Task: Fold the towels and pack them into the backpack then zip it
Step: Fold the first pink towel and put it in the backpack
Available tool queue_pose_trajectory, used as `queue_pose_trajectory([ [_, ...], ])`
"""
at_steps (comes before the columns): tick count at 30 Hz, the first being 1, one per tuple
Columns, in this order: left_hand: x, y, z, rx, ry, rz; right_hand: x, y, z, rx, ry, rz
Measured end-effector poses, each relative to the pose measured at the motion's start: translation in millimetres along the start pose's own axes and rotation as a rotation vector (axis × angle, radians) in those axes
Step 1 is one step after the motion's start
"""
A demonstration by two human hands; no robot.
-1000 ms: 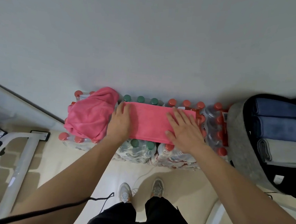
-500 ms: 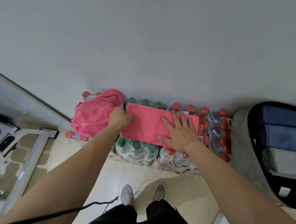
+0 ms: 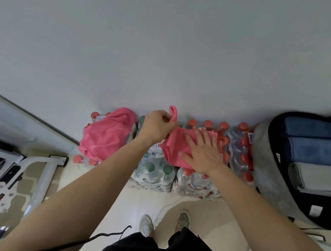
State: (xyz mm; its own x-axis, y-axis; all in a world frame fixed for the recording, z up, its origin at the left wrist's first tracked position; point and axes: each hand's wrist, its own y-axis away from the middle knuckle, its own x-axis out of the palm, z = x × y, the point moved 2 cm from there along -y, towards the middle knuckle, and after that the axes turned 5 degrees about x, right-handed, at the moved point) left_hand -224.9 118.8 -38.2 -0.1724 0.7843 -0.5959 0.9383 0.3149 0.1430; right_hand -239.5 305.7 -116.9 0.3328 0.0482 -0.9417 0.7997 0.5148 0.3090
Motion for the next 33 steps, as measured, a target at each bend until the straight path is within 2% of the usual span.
queue_pose_trajectory([
  [6, 69, -2, -22, 0.056, -0.089, 0.142, 2, 47, -58, 0.209, -0.108, -0.212],
  [9, 97, -2, -29, 0.079, -0.181, 0.183, 16, 61, -73, 0.27, -0.143, -0.141],
  [13, 118, 4, -39, 0.145, -0.421, 0.21, 27, 66, -77, 0.296, -0.213, -0.1],
  [18, 133, 6, -35, 0.209, -0.426, 0.236, 27, 65, -81, 0.283, -0.227, -0.091],
  [20, 138, 8, -32, 0.23, -0.429, 0.294, 25, 63, -82, 0.293, -0.238, -0.09],
  [22, 138, 8, -31, 0.23, -0.394, 0.378, 18, 60, -81, 0.311, -0.279, -0.212],
  [24, 128, 9, -30, 0.215, -0.295, 0.408, 7, 54, -76, 0.307, -0.338, -0.41],
  [26, 110, 6, -22, 0.256, -0.296, 0.248, -5, 43, -66, 0.267, -0.351, -0.502],
  [28, 94, 3, -7, 0.291, -0.409, 0.07, -14, 26, -50, 0.195, -0.305, -0.442],
  [29, 91, 2, 2, 0.342, -0.472, 0.052, -14, 18, -42, 0.162, -0.252, -0.376],
  [31, 94, 6, 18, 0.479, -0.594, 0.111, -5, 5, -32, 0.114, -0.112, -0.252],
  [33, 101, 13, 28, 0.528, -0.647, 0.193, 9, 1, -35, 0.119, -0.013, -0.142],
])
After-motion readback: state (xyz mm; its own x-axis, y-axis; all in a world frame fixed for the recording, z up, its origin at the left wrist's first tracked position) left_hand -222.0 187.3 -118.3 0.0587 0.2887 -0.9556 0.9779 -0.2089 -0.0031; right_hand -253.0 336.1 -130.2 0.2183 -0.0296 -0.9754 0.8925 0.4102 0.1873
